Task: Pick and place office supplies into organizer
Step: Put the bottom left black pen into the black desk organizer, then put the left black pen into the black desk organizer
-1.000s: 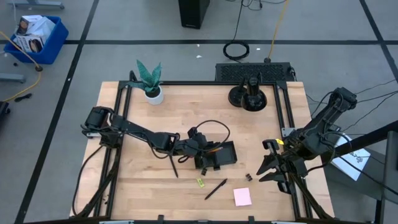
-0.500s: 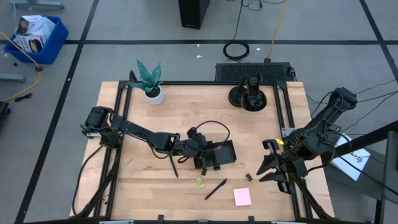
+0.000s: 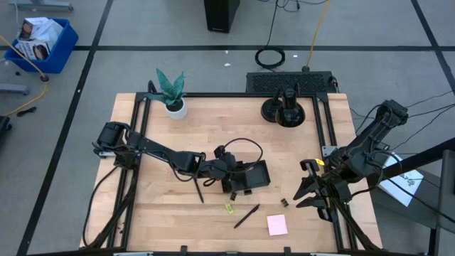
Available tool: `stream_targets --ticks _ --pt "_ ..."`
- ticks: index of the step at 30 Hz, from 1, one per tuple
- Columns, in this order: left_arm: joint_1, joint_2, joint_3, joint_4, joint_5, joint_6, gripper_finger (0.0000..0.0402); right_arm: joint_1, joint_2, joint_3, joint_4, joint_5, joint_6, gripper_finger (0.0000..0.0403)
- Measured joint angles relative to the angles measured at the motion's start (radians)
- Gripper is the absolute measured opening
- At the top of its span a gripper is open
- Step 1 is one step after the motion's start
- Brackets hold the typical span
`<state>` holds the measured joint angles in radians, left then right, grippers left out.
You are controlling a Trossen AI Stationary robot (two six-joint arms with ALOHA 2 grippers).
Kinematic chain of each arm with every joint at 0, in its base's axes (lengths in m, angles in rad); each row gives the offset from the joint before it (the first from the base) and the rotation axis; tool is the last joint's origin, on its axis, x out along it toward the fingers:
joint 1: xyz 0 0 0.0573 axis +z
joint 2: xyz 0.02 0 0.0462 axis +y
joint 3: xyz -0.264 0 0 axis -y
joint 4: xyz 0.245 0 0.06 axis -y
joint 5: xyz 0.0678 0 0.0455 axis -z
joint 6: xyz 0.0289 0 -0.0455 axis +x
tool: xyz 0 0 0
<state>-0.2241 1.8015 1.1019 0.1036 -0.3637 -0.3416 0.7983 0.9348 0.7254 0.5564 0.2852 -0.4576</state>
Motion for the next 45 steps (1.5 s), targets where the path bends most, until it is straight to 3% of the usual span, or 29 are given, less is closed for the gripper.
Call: stream_targets --ticks 23,35,45 --pt "0.022 0.0 0.0 0.02 0.021 0.002 0.005 0.0 0.0 0.0 0.0 0.0 0.0 0.0089" --pt "0.022 0.0 0.0 0.016 -0.02 -0.034 0.0158 0.0 0.0 0.0 0.0 0.0 0.017 0.0089" --pt "0.022 0.0 0.0 0.04 -0.034 -0.033 0.0175 0.0 0.0 0.0 0.0 -0.001 0.018 0.0089"
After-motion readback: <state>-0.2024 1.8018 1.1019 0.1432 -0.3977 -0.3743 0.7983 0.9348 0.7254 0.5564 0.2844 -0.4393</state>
